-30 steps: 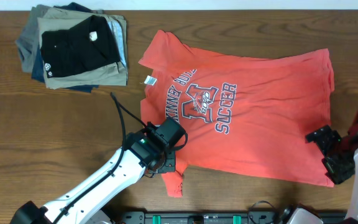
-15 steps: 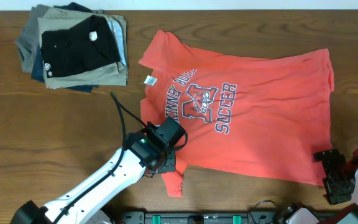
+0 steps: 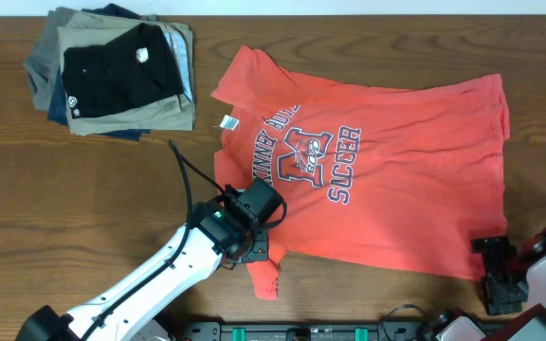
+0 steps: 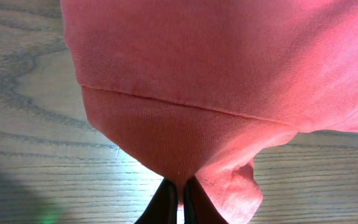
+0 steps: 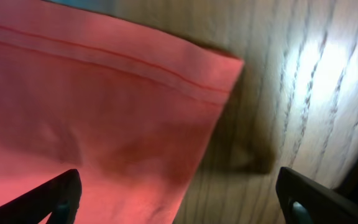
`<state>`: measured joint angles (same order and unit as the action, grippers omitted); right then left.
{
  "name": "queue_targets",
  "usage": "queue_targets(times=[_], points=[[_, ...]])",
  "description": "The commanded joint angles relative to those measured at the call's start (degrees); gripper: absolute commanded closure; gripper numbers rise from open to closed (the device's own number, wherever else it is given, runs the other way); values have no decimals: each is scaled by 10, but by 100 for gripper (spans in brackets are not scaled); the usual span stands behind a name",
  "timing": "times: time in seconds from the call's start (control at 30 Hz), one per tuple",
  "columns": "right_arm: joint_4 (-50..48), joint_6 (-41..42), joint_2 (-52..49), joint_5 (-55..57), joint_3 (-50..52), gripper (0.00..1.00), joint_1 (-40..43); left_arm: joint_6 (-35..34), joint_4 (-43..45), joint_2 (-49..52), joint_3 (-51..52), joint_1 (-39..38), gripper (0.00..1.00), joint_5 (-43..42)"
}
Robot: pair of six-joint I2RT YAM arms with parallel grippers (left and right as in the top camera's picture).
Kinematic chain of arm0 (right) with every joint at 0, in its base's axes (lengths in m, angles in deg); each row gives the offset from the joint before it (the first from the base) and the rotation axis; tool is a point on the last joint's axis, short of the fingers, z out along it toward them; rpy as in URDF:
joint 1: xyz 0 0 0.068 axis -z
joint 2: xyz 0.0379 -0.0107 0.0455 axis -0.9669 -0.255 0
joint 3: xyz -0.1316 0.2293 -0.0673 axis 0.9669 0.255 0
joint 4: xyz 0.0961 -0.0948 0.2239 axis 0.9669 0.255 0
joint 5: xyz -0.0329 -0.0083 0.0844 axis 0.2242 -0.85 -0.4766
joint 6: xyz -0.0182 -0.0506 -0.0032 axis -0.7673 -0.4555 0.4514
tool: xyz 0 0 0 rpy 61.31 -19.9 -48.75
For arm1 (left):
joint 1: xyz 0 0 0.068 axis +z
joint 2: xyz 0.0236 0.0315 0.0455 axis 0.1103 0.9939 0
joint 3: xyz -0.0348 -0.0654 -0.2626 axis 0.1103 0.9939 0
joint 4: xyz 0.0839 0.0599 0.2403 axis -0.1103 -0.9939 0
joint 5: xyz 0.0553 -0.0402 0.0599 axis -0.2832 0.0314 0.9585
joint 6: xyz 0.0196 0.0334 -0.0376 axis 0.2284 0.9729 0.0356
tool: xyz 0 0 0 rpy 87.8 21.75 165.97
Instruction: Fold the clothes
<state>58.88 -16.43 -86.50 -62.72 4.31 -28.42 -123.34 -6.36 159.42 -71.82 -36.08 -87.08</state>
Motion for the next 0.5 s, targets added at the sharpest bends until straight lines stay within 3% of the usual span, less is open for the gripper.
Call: queue_targets(times=[0.0, 0.27, 0.4, 0.47], points=[[-7, 36, 3, 4, 14, 9, 4, 9, -3, 3, 2, 2, 94, 11], [-6, 42, 0, 20, 18, 36, 4, 9, -2, 3, 2, 2, 94, 11], [-5, 42, 0, 26, 18, 58, 4, 9, -3, 3, 2, 2, 94, 11], [-6, 46, 0, 26, 18, 58, 4, 9, -2, 3, 2, 2, 94, 11]])
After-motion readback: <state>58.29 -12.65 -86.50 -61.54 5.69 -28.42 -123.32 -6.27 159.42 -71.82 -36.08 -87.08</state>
